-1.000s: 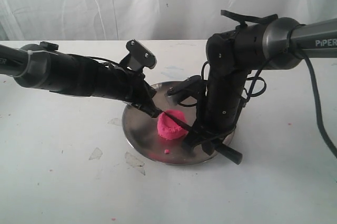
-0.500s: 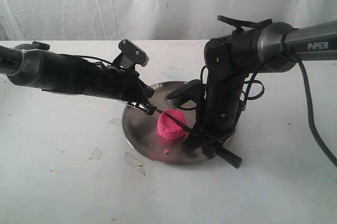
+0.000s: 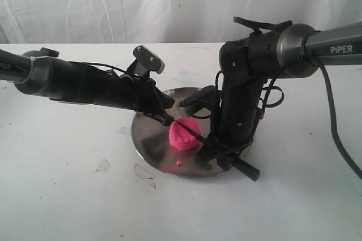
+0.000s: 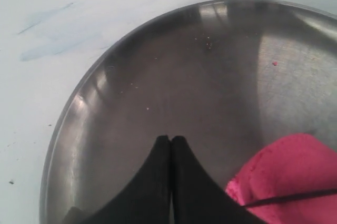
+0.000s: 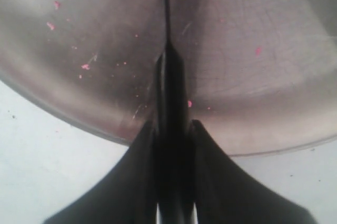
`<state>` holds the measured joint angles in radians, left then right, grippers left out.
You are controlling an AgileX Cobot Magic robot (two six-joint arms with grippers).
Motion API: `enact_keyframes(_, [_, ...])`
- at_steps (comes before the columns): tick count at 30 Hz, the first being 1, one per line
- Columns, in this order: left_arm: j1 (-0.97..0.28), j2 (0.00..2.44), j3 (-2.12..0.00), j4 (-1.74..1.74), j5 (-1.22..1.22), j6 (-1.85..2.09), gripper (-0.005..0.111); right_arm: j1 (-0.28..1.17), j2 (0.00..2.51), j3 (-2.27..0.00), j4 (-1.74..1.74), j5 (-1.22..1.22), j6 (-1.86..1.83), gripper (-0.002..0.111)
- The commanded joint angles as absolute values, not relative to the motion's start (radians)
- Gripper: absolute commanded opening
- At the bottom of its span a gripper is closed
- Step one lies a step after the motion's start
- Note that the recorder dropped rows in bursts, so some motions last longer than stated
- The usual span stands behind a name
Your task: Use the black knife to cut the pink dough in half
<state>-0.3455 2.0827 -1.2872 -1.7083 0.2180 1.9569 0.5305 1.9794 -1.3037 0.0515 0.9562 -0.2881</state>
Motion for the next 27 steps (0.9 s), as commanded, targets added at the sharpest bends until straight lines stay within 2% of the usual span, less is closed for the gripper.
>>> enact_keyframes(1, [-0.340,2.082,-1.287,-1.652,0.221,1.907,0.000,0.529,1.976,-1.306,0.049,0.962,-0.294,0.000])
enact_keyframes(6, [-0.325,2.046,-1.264,-1.319,0.261,1.618,0.000,0.529,1.976,-1.306,0.046,0.962,-0.294,0.000])
enact_keyframes(9, [-0.295,2.018,-1.258,-1.230,0.309,1.515,0.000,0.529,1.976,-1.306,0.043,0.962,-0.294,0.000])
enact_keyframes(14, [-0.255,1.984,-1.258,-1.236,0.334,1.513,0.000,0.529,1.976,-1.306,0.043,0.962,-0.294,0.000])
enact_keyframes(27, [-0.251,2.000,-1.263,-1.321,0.435,1.525,0.000,0.529,1.976,-1.306,0.043,0.962,-0.294,0.000])
